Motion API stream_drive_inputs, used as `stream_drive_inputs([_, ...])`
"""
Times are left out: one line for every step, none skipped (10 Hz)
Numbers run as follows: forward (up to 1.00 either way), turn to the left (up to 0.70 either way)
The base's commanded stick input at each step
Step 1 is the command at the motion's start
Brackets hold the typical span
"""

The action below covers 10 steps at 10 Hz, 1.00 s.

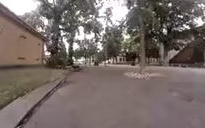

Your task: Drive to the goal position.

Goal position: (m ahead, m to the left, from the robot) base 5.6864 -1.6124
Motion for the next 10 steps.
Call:
stream_drive_inputs([0.7, -0.35])
stream_drive_inputs([0.7, -0.35])
stream_drive_inputs([0.7, -0.35])
stream_drive_inputs([0.7, -0.35])
stream_drive_inputs([0.7, -0.35])
stream_drive_inputs([0.7, -0.35])
stream_drive_inputs([0.7, -0.23])
stream_drive_inputs([0.7, 0.0])
stream_drive_inputs([0.7, 0.0])
stream_drive_inputs([0.7, 0.0])
